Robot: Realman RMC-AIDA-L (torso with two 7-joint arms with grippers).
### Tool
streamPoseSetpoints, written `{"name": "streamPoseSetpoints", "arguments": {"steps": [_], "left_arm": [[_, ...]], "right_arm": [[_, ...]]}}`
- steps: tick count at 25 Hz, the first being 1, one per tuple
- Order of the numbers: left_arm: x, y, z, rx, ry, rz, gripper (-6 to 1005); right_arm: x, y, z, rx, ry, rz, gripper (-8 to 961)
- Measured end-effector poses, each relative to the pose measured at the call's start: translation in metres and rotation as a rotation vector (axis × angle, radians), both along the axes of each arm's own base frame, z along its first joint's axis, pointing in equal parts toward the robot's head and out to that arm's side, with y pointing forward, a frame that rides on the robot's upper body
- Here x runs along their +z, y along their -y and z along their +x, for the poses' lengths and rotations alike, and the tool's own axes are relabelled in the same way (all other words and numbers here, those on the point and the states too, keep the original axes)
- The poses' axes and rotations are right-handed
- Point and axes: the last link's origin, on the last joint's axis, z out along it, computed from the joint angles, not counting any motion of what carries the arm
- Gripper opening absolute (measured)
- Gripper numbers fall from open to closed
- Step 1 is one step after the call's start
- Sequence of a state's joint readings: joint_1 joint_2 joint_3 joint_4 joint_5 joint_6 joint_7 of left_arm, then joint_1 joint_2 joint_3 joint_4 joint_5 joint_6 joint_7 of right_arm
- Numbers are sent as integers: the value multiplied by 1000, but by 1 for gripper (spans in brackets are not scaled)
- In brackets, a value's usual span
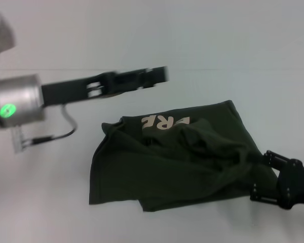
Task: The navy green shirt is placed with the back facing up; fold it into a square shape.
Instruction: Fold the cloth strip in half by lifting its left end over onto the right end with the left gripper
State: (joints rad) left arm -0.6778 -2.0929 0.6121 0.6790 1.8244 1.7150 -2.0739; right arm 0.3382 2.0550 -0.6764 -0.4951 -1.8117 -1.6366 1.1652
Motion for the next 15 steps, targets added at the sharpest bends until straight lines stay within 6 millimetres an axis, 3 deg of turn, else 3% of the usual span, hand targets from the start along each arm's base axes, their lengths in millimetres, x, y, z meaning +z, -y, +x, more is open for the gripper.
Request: {"name": "streamPoseSetpoints", "arguments": {"steps": [6, 11, 15], "left_arm": [[21, 42, -65, 60, 58, 112, 902], [22, 66, -92, 107, 40, 154, 903], [21, 70, -96, 109, 37, 159, 903]], "right_arm": [[8, -33, -36, 59, -30, -55, 927], [4, -69, -63, 85, 48, -33, 928], [4, -95, -77, 41, 189, -52, 928]]}}
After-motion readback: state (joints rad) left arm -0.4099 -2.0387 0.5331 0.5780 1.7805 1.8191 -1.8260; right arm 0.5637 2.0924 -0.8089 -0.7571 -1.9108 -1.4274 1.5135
